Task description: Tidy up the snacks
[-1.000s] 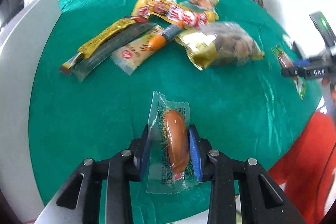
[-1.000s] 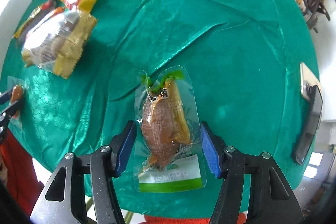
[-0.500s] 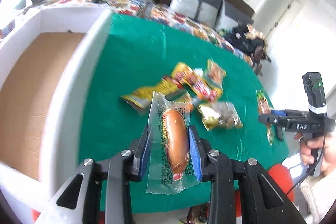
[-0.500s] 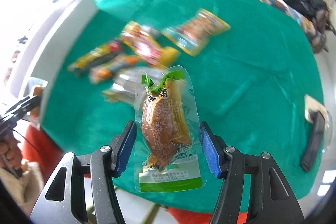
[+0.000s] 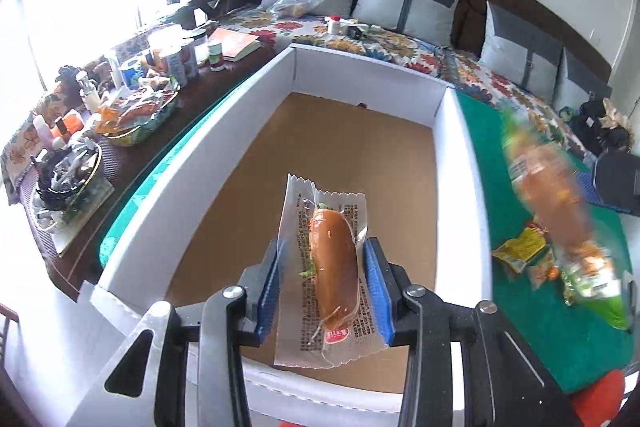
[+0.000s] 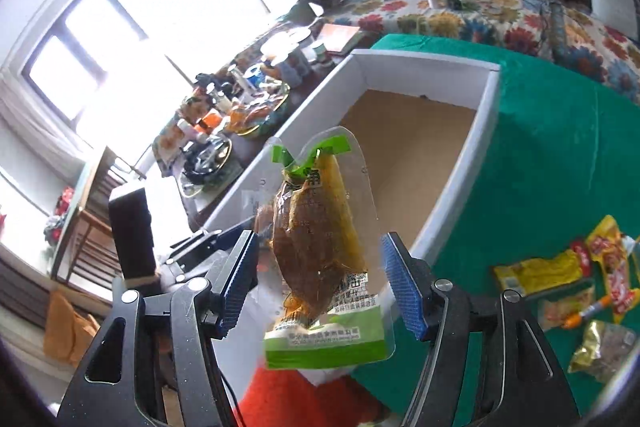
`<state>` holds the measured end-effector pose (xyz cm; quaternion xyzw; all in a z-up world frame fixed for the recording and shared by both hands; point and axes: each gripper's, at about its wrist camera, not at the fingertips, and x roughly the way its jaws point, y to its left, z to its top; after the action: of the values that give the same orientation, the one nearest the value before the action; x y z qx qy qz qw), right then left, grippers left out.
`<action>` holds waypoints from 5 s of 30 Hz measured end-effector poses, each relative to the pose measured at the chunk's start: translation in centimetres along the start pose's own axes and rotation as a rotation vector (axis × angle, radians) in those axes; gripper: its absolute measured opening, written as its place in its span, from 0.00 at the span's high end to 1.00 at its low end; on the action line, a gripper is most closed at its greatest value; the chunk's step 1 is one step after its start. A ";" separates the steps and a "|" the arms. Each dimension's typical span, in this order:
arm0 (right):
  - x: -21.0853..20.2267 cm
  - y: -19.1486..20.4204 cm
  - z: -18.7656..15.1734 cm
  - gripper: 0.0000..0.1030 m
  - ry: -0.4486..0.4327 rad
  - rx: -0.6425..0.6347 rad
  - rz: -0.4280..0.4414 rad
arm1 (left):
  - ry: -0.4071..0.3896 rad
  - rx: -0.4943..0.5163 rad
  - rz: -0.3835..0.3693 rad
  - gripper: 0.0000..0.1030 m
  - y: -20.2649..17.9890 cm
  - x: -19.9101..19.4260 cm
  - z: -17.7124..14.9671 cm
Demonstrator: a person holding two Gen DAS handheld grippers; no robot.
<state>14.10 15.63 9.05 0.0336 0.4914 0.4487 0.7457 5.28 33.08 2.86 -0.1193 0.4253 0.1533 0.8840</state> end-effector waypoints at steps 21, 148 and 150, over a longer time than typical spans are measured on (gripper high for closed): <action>-17.1 -32.8 -24.9 0.24 -0.183 0.333 -0.927 | 0.189 0.363 -0.312 0.12 -25.5 4.8 -11.7; -15.7 -43.7 -19.5 0.02 -0.192 0.415 -0.865 | 0.080 0.362 -0.215 0.00 -28.7 11.0 -5.1; -15.7 -43.8 -19.5 0.02 -0.192 0.416 -0.864 | 0.100 0.410 -0.213 0.00 -29.7 11.6 -3.7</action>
<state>25.24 -29.03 -11.49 0.0158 0.4686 -0.0147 0.8832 20.56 6.33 -6.10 0.0109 0.4757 -0.0366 0.8788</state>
